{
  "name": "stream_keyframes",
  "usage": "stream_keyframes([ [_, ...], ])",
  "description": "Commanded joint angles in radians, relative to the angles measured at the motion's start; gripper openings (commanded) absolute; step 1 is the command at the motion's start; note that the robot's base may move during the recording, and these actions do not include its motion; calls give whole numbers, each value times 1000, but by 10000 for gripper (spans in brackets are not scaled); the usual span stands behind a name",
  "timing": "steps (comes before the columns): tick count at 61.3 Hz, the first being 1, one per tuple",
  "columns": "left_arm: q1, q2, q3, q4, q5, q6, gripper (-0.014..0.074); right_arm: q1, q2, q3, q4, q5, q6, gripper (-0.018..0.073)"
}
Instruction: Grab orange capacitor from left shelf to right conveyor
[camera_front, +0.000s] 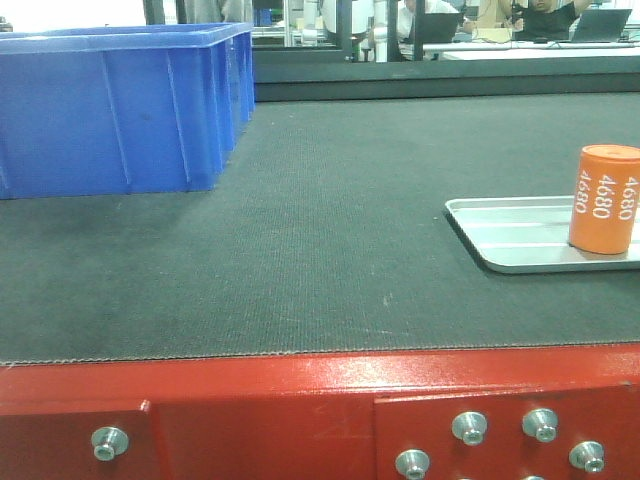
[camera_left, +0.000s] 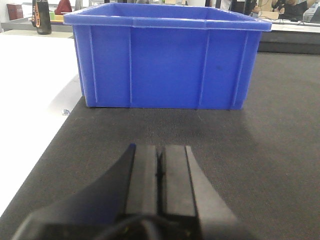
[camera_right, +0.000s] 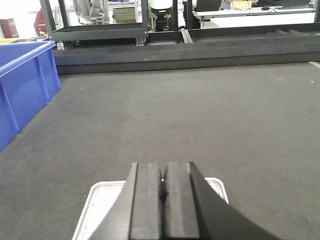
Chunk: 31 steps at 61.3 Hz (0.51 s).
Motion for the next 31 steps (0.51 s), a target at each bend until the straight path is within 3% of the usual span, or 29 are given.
stream_keyframes([
  [1, 1, -12, -5, -2, -90, -1, -127, 0, -16, -17, 18, -87, -51, 56],
  [13, 1, -12, -5, -2, -90, -1, -127, -2, -119, 78, 279, -88, -393, 56],
  [31, 1, -12, -5, -2, -90, -1, -127, -73, -344, 312, 286, -125, -387, 56],
])
